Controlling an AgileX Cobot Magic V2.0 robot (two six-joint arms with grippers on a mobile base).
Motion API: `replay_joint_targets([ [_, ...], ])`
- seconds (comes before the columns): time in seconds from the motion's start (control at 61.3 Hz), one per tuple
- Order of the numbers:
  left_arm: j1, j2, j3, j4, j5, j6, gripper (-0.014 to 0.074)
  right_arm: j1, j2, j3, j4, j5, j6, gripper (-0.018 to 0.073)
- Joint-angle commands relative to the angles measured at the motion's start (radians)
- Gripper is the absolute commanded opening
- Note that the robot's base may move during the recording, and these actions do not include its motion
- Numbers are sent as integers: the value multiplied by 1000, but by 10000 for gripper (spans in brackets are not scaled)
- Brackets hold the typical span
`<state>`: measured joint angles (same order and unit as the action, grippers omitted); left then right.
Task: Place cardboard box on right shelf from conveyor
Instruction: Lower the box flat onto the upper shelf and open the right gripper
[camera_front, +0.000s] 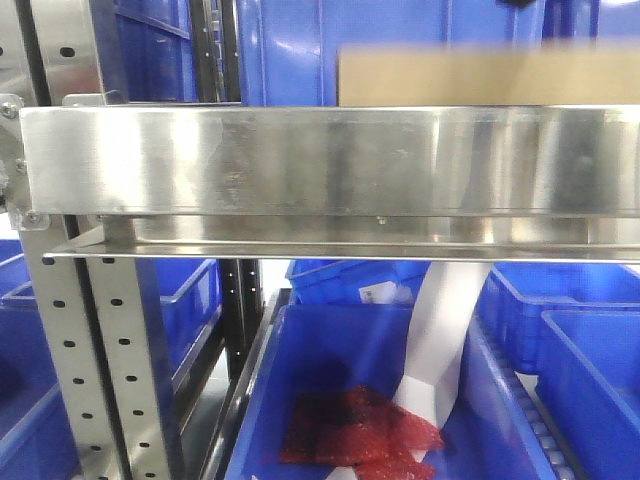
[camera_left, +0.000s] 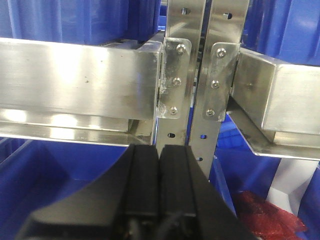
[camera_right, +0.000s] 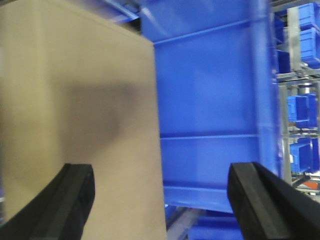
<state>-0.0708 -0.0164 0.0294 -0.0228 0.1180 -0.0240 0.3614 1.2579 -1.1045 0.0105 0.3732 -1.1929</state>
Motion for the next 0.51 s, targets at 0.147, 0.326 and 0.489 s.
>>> replay_joint_targets([
  [0.147,2,-8,10,1,-85,-5,-116,0,-49,-39,19,-63,118,322],
  [0.326,2,-8,10,1,-85,-5,-116,0,-49,-39,19,-30,188,78],
  [0.489,2,-8,10,1,-85,-5,-116,-4,-65,-39,105,-32,377,75],
])
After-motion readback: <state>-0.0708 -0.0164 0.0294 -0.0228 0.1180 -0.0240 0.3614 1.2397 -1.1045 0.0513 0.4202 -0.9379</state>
